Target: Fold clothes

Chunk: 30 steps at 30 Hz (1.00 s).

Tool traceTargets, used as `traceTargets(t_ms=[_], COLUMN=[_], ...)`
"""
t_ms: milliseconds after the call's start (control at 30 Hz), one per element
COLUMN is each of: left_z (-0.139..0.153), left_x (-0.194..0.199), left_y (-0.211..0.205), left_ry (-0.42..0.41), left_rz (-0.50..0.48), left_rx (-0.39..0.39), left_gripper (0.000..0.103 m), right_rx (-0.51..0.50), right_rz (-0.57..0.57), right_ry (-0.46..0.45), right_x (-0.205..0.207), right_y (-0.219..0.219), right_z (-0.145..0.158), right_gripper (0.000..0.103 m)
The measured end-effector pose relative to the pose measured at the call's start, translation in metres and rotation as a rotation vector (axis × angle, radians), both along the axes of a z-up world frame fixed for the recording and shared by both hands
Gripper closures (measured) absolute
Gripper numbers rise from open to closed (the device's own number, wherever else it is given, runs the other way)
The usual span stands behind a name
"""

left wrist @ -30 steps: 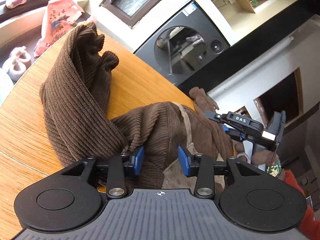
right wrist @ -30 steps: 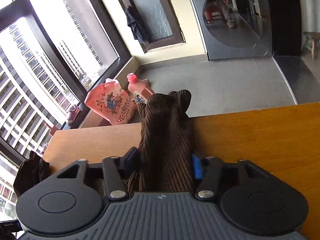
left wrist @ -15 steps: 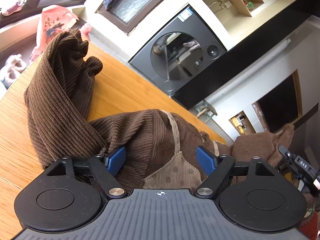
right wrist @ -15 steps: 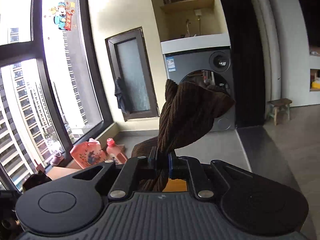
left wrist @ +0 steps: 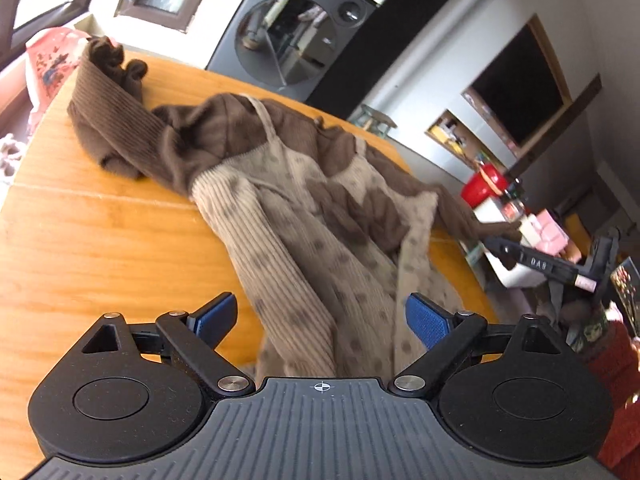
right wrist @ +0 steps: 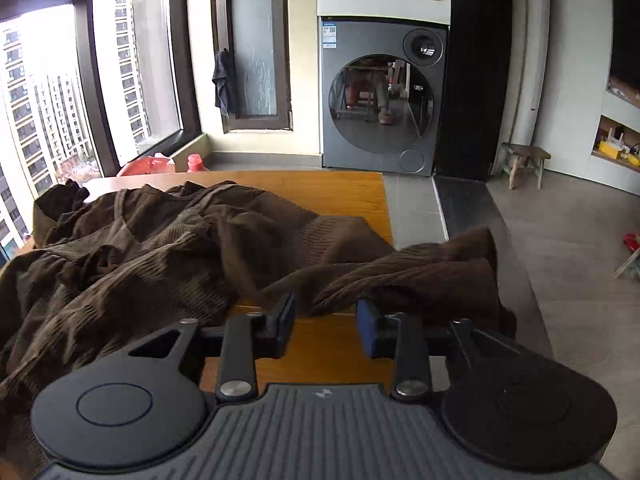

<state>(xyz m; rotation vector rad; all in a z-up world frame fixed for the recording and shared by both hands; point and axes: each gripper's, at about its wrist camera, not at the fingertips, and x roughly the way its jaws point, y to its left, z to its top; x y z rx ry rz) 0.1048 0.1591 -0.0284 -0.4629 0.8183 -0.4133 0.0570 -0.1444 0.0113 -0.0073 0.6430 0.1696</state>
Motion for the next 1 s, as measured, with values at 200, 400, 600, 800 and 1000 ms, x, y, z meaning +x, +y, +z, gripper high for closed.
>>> traceTargets(t_ms=[200,400,600,800,1000], left_z=[-0.010,0.012,0.029,0.056,0.071], left_x=[-0.011,-0.031,-0.066,-0.076,-0.089], left_y=[-0.037,-0.051,-0.008,-0.003,-0.062], left_ry=[0.011,0.042,0.016,-0.092,-0.213], left_rz=[-0.022,-0.159,0.041,0.083,-0.114], left_rx=[0.151,0.273,0.310,0.241,0.353], left_gripper=[0.037,0.058,0.060,0.039,0.006], right_rx=[0.022,-0.041,-0.053,-0.201,-0.103], right_rz=[0.291,0.428,0.544,0.668,0.500], right_ry=[-0.094,-0.156,-0.089,-0.106,-0.159], right_x=[-0.062,-0.086,-0.106,-0.122,-0.100], right_y=[0.055,0.094,0.113,0.167,0.141], right_z=[0.017,0.024,0.003,-0.039,-0.009], right_gripper=[0.032,0.029,0.024,0.029,0.091])
